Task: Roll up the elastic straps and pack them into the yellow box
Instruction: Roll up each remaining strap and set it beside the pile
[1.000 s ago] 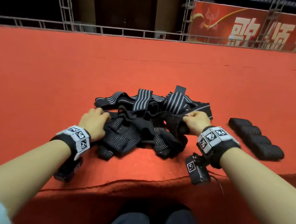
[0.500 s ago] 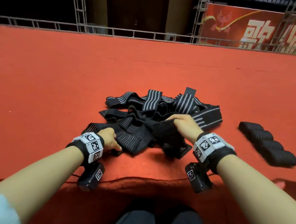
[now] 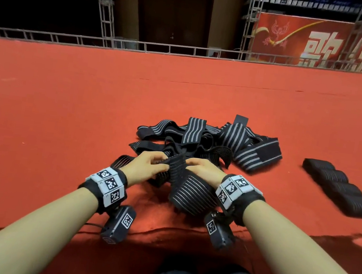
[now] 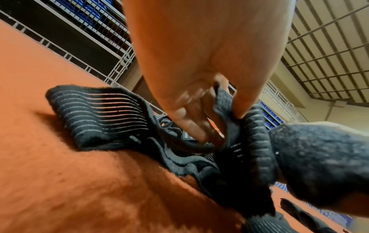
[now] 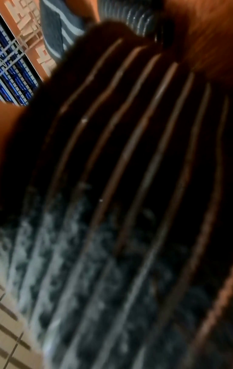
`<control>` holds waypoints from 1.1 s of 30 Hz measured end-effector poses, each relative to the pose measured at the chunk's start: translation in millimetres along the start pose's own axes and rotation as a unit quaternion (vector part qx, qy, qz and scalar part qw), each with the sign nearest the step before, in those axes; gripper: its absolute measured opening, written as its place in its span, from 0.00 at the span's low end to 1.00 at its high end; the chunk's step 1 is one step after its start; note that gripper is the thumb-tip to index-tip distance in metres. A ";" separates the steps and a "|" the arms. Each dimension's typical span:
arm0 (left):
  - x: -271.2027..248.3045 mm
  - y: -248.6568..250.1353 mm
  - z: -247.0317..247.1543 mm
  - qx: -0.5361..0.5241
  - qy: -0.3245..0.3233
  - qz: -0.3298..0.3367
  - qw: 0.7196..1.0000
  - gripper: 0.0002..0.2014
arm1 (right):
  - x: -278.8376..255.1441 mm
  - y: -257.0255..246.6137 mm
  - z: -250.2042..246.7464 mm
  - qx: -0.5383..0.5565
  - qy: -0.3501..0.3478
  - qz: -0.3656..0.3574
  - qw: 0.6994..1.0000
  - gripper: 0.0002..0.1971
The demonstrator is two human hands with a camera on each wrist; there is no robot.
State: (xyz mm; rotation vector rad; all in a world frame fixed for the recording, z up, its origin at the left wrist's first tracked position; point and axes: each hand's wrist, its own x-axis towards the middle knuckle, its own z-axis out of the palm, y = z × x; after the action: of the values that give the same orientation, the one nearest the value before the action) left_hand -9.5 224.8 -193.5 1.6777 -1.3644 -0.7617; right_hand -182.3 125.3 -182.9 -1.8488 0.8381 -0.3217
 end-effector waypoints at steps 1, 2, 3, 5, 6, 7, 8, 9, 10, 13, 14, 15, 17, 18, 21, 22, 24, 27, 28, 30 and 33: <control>0.4 -0.6 -1.6 -0.003 0.009 -0.005 1.000 0.03 | -0.2 0.2 1.3 -0.002 0.004 -0.005 1.000 0.10; 2.0 -2.7 -3.3 -0.012 0.019 -0.013 1.000 0.03 | 0.7 1.5 2.0 -0.003 0.014 -0.012 1.000 0.07; 2.9 -3.8 -5.0 -0.027 0.023 -0.023 0.999 0.03 | 1.5 2.8 2.7 0.000 0.028 -0.022 0.999 0.05; 4.3 -6.9 -7.1 -0.067 0.030 -0.040 0.997 0.04 | 2.6 3.8 2.7 0.014 0.069 -0.035 0.997 0.03; 3.9 -7.5 -7.2 -0.088 0.033 -0.047 0.994 0.05 | 2.6 3.7 2.3 0.021 0.095 -0.036 0.995 0.03; 3.7 -7.8 -6.6 -0.110 0.036 -0.052 0.992 0.05 | 3.3 4.6 1.9 0.024 0.119 -0.034 0.992 0.03; 3.7 -8.6 -5.8 -0.131 0.040 -0.054 0.989 0.06 | 4.6 6.2 1.4 0.018 0.134 -0.030 0.990 0.03; 2.9 -8.4 -5.0 -0.145 0.044 -0.057 0.987 0.06 | 5.8 7.6 1.1 0.008 0.134 -0.026 0.991 0.03; 2.7 -9.2 -4.3 -0.155 0.048 -0.058 0.985 0.06 | 5.5 7.6 1.4 -0.005 0.122 -0.022 0.992 0.05; 4.0 -9.8 -1.5 -0.172 0.045 -0.056 0.982 0.04 | 6.8 9.5 3.0 -0.023 0.082 0.006 0.996 0.16; 4.9 -9.9 -0.5 -0.172 0.044 -0.055 0.983 0.04 | 5.8 9.5 3.5 -0.012 0.073 0.011 0.997 0.17; 5.6 -9.7 0.2 -0.168 0.043 -0.054 0.983 0.04 | 4.8 9.6 4.5 0.002 0.065 0.007 0.998 0.14; 6.7 -9.0 0.2 -0.159 0.044 -0.047 0.985 0.05 | 2.7 9.0 6.1 0.019 0.074 -0.006 0.997 0.03; 5.7 -6.9 0.4 -0.151 0.048 -0.046 0.986 0.05 | 2.7 9.5 5.5 0.016 0.087 -0.009 0.996 0.03; 9.5 -9.2 -1.2 -0.112 0.089 -0.052 0.988 0.04 | 4.6 11.1 -1.2 -0.014 0.077 -0.006 0.997 0.09; 10.4 -12.0 -3.3 -0.078 0.114 -0.056 0.989 0.03 | 3.5 9.3 -5.5 -0.024 0.066 -0.005 0.998 0.10; 18.7 -27.4 -13.2 -0.048 0.209 -0.108 0.971 0.04 | 2.2 7.8 -17.7 -0.034 0.072 -0.001 0.997 0.12; 17.9 -25.4 -27.1 -0.169 0.307 -0.153 0.924 0.10 | -2.6 10.3 -37.9 -0.045 0.080 0.008 0.996 0.14; 14.7 -17.6 -28.8 -0.200 0.284 -0.143 0.927 0.11 | -4.4 11.0 -42.3 -0.055 0.076 0.006 0.996 0.14; 10.1 3.5 -27.0 -0.200 0.168 -0.088 0.961 0.08 | -6.6 11.2 -46.5 -0.078 0.062 -0.003 0.995 0.13; 7.1 34.4 -17.9 -0.140 -0.035 -0.028 0.989 0.07 | -4.9 8.6 -40.8 -0.079 0.041 -0.018 0.996 0.11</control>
State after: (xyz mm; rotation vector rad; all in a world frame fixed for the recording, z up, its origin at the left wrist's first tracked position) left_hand -9.0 219.3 -154.5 1.4848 -1.1987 -1.0030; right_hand -212.4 98.0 -172.3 -2.0115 0.9086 -0.3642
